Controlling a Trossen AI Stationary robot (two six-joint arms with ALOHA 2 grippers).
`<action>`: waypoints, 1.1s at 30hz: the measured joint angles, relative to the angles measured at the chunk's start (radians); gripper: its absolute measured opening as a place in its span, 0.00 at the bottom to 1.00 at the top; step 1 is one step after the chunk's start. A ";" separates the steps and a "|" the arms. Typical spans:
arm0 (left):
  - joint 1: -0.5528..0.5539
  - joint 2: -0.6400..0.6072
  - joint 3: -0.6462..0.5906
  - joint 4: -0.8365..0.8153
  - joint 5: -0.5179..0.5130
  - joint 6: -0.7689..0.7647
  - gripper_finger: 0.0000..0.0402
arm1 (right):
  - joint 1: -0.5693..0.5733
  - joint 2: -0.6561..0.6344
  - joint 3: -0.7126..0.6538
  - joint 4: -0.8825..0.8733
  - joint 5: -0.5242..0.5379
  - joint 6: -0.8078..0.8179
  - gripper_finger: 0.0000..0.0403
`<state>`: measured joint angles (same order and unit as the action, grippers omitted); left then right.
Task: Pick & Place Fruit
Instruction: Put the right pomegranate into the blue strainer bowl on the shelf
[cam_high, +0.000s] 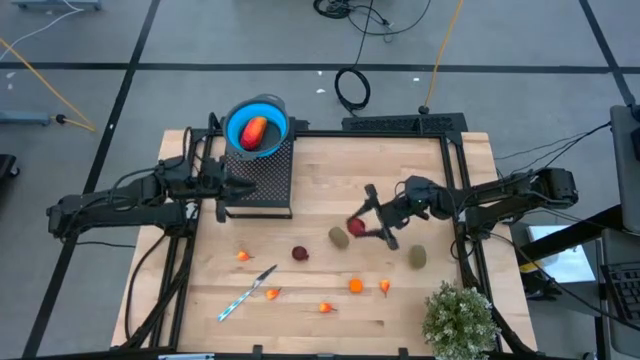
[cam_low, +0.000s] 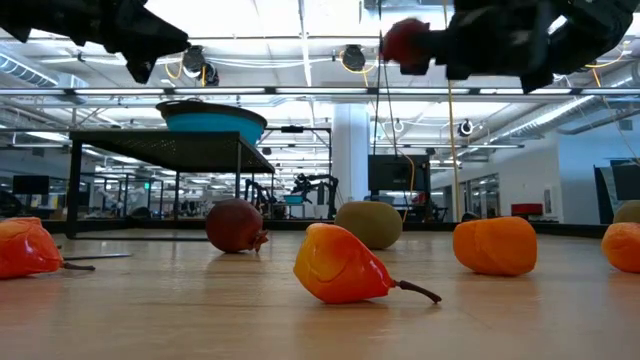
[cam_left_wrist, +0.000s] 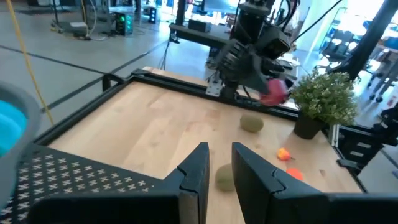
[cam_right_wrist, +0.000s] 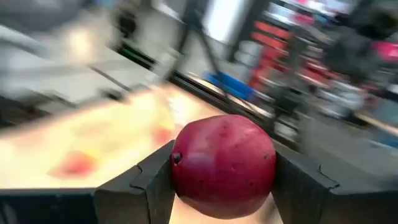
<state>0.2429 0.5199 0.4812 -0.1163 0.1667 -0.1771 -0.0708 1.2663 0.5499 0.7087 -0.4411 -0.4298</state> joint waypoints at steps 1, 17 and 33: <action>-0.005 0.017 0.000 0.012 0.000 -0.006 0.17 | 0.000 0.000 0.000 -0.003 0.052 -0.022 0.52; -0.071 0.377 0.000 0.531 0.002 -0.051 0.17 | 0.001 0.000 0.000 0.264 0.359 -0.417 0.52; -0.075 0.568 0.001 0.893 0.017 -0.038 0.49 | 0.021 0.000 0.106 0.198 0.253 -0.470 0.52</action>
<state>0.1680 1.0881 0.4826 0.7767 0.1836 -0.2150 -0.0499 1.2663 0.6559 0.9068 -0.1879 -0.8994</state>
